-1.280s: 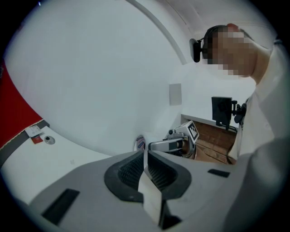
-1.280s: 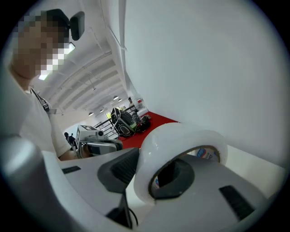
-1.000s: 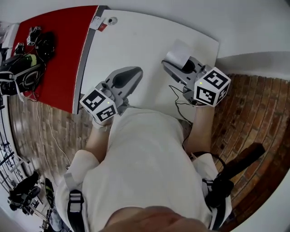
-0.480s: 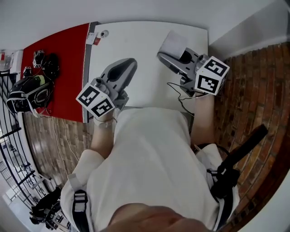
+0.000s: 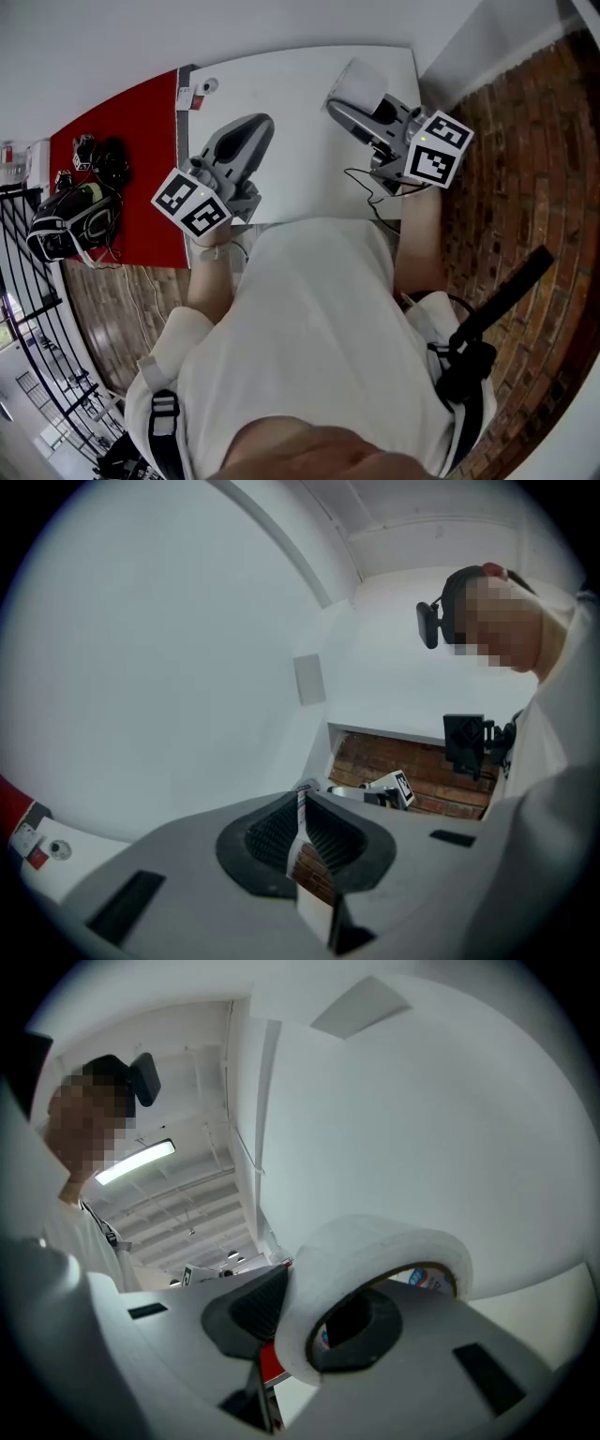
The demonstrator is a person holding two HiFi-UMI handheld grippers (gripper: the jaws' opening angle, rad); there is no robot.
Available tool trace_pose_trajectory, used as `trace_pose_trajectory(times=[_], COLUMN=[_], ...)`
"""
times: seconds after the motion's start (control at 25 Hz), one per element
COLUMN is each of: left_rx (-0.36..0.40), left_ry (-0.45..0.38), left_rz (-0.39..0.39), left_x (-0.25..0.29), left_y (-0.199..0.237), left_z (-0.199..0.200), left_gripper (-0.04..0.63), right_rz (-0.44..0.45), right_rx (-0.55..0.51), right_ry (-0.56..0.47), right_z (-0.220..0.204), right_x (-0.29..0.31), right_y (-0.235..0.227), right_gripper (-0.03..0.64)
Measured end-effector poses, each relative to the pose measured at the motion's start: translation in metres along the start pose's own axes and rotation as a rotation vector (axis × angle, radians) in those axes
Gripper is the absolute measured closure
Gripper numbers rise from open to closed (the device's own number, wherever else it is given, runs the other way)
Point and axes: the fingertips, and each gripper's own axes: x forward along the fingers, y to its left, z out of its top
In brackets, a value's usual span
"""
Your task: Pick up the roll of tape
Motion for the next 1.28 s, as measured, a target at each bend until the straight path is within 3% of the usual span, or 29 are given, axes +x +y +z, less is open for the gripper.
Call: trace_pose_trajectory(times=[0.44,1.08,1.28], left_rx=[0.029,0.013,0.034], left_ry=[0.030,0.059,0.093], left_rz=[-0.036,-0.078,-0.049], left_x=[0.005,0.004,0.003], left_y=[-0.007,0.006,0.013], left_z=[-0.015,-0.004,-0.008], left_gripper=[0.584,0.584,0.584], right_rz=[-0.048,-0.123,-0.120], right_rx=[0.014,0.011,-0.004], right_ry=[-0.089,-0.073,-0.055], right_z=[-0.012,-0.002,-0.003], right_x=[-0.026,-0.013,-0.008], right_y=[-0.010,-0.012,-0.012], right_gripper=[0.503,0.503,0.503])
